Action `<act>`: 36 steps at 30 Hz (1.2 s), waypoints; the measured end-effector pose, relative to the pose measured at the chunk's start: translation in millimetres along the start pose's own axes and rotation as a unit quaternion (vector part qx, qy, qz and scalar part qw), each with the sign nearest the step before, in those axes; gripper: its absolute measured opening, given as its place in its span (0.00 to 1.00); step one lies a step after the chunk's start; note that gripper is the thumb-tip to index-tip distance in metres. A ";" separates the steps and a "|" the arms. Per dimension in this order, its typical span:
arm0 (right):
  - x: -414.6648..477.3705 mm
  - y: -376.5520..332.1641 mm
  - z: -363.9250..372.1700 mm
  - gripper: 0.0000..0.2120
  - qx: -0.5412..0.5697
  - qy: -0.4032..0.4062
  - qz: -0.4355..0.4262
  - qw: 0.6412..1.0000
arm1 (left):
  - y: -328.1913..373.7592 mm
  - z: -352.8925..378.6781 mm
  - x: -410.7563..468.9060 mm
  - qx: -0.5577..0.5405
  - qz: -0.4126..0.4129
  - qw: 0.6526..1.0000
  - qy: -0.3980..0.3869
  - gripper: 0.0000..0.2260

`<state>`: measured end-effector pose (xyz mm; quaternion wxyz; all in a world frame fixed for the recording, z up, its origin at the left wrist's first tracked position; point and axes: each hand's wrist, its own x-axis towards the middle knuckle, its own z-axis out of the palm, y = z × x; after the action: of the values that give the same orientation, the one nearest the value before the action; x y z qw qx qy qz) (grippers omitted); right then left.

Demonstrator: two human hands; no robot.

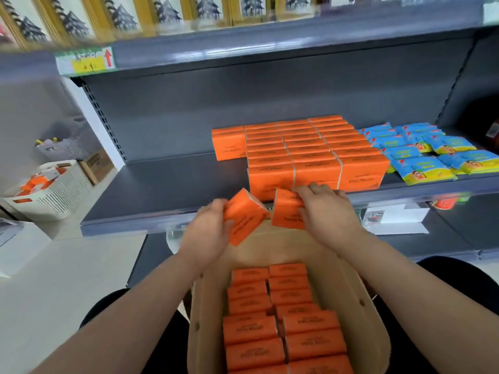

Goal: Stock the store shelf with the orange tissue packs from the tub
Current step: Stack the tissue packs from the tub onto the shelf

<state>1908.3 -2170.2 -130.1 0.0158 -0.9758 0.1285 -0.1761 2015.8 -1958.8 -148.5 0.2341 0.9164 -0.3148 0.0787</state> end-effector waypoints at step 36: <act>201.2 36.8 26.7 0.26 -0.036 0.126 -0.071 0.989 | -57.8 37.4 271.3 0.182 -0.106 0.977 -0.027 0.22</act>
<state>2090.6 -2257.7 -89.6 -0.0480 -0.9524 0.0663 -0.2936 2265.4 -2083.2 -124.2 0.0618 0.9736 -0.2028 0.0847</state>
